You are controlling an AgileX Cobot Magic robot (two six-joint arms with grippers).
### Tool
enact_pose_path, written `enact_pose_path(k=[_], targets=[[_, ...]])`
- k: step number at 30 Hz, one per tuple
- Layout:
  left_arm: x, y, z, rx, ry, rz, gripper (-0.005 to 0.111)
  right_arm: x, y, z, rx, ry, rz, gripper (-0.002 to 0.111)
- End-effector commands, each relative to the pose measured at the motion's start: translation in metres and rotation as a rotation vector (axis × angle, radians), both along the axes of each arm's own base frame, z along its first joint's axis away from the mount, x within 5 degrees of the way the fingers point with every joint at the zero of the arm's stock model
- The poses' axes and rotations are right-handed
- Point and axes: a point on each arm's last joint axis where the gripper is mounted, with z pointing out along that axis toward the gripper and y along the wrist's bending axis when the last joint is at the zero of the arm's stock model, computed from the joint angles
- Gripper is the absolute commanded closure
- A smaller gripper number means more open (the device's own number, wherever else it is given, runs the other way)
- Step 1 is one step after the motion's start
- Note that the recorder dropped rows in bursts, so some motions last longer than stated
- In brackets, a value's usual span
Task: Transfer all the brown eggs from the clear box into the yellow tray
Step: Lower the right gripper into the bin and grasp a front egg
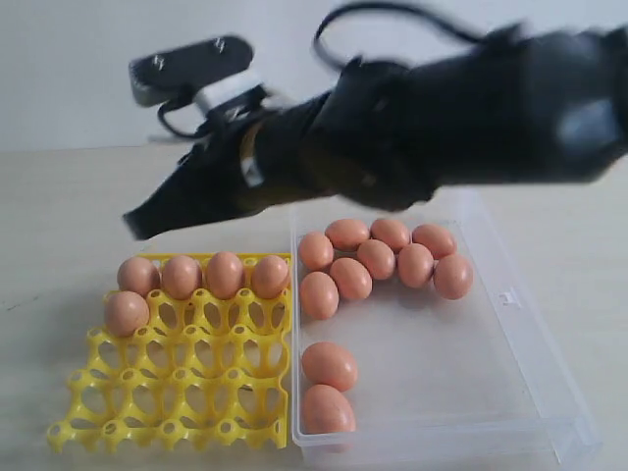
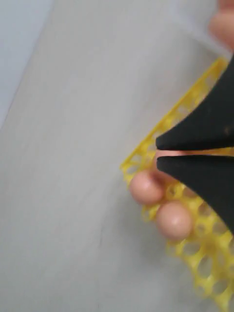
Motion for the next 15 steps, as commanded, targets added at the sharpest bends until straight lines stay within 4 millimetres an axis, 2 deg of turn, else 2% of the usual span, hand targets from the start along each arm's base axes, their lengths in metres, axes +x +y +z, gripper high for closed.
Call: enact_pose_path(k=[1, 4, 6, 9, 12, 15], targets=[[0.000, 0.000, 0.001, 0.006, -0.001, 0.002, 0.107, -0.014, -0.068, 0.038, -0.338, 0.108, -0.127, 0.108], [0.000, 0.000, 0.001, 0.006, -0.001, 0.002, 0.107, -0.018, -0.099, 0.039, -0.448, 0.275, -0.231, 0.108], [0.000, 0.000, 0.001, 0.006, -0.001, 0.002, 0.107, -0.018, -0.105, 0.035, -0.474, 0.336, -0.246, 0.108], [0.000, 0.000, 0.001, 0.006, -0.001, 0.002, 0.107, -0.019, -0.099, 0.023, -0.469, 0.366, -0.141, 0.099], [0.000, 0.000, 0.001, 0.006, -0.001, 0.002, 0.107, -0.021, -0.093, 0.006, -0.535, 0.384, 0.018, 0.083], [0.000, 0.000, 0.001, 0.006, -0.001, 0.002, 0.107, -0.020, -0.086, -0.015, -0.566, 0.440, 0.092, 0.062]])
